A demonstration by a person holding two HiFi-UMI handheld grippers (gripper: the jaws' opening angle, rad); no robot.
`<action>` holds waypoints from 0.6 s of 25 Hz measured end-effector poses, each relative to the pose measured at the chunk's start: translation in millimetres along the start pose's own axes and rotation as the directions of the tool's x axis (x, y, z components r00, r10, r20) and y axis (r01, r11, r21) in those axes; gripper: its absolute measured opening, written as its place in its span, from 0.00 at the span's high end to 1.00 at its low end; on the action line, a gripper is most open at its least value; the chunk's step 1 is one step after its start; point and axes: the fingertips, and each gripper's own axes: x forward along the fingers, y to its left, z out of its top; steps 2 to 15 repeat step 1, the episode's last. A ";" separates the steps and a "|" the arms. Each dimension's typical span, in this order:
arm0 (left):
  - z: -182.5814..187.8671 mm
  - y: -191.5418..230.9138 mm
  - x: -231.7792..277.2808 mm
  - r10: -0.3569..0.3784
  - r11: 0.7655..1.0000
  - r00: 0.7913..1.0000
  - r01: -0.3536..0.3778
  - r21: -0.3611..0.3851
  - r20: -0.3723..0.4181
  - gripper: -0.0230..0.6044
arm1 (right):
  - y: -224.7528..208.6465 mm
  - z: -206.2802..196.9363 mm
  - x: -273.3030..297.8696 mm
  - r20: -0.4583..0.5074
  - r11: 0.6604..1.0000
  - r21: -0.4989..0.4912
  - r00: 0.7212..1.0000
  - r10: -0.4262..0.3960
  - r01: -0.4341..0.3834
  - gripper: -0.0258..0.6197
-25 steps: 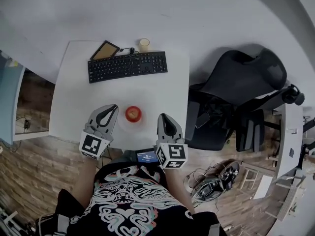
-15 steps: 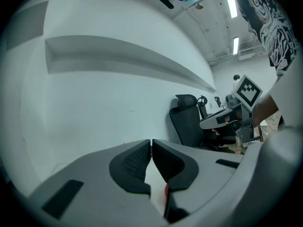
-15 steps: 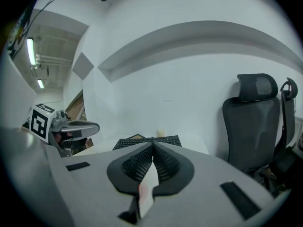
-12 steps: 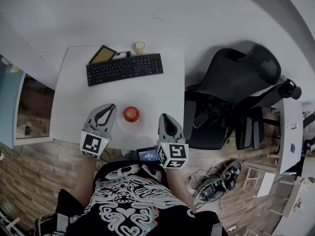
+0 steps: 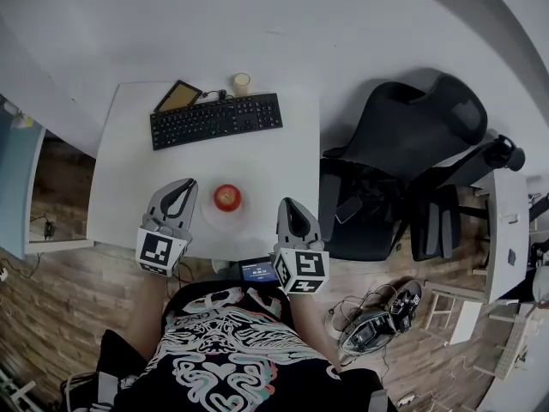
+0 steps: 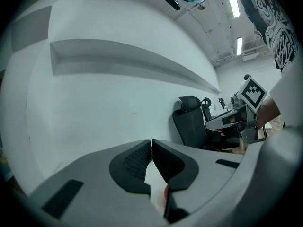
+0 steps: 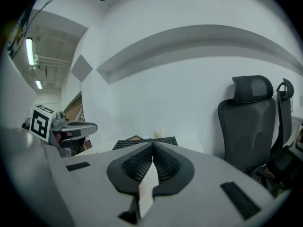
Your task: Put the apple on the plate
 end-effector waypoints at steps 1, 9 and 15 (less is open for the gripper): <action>-0.8 0.1 -0.6 0.002 1.000 1.000 -0.002 -0.002 0.000 0.92 | 0.3 0.1 -0.6 0.001 1.000 0.000 1.000 0.001 -0.001 0.91; -0.8 0.1 -0.6 0.002 1.000 1.000 -0.002 -0.002 0.000 0.92 | 0.3 0.1 -0.6 0.001 1.000 0.000 1.000 0.001 -0.001 0.91; -0.8 0.1 -0.6 0.002 1.000 1.000 -0.002 -0.002 0.000 0.92 | 0.3 0.1 -0.6 0.001 1.000 0.000 1.000 0.001 -0.001 0.91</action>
